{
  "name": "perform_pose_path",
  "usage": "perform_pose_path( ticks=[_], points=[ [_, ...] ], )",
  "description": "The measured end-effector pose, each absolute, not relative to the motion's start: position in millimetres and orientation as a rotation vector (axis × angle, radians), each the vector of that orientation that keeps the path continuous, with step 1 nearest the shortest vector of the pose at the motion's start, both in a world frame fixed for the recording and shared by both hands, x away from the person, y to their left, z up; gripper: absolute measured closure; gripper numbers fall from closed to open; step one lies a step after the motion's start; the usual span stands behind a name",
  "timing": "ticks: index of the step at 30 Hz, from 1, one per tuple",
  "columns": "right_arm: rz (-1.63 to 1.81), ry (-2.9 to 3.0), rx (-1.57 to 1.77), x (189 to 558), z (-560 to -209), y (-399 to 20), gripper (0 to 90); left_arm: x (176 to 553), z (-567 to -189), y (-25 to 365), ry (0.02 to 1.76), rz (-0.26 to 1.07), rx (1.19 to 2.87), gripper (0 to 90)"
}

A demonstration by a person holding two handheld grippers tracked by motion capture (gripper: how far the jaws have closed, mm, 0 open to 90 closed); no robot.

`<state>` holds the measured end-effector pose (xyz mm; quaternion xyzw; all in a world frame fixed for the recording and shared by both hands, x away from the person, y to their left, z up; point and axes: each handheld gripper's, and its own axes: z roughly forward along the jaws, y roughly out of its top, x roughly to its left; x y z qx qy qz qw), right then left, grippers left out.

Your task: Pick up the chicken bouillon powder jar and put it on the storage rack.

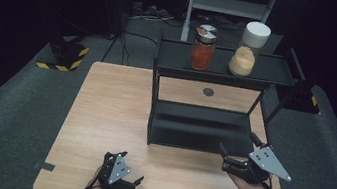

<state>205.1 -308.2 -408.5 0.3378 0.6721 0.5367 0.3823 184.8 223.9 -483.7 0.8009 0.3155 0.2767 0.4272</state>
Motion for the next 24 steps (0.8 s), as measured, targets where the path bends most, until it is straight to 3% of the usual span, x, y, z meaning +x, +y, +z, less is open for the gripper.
perform_pose_path(
  ticks=[24],
  points=[
    [1.18,1.885,0.958,186,-491,-299,0.0,185,-483,222,0.802,0.693,2.004,1.1]
  ],
)
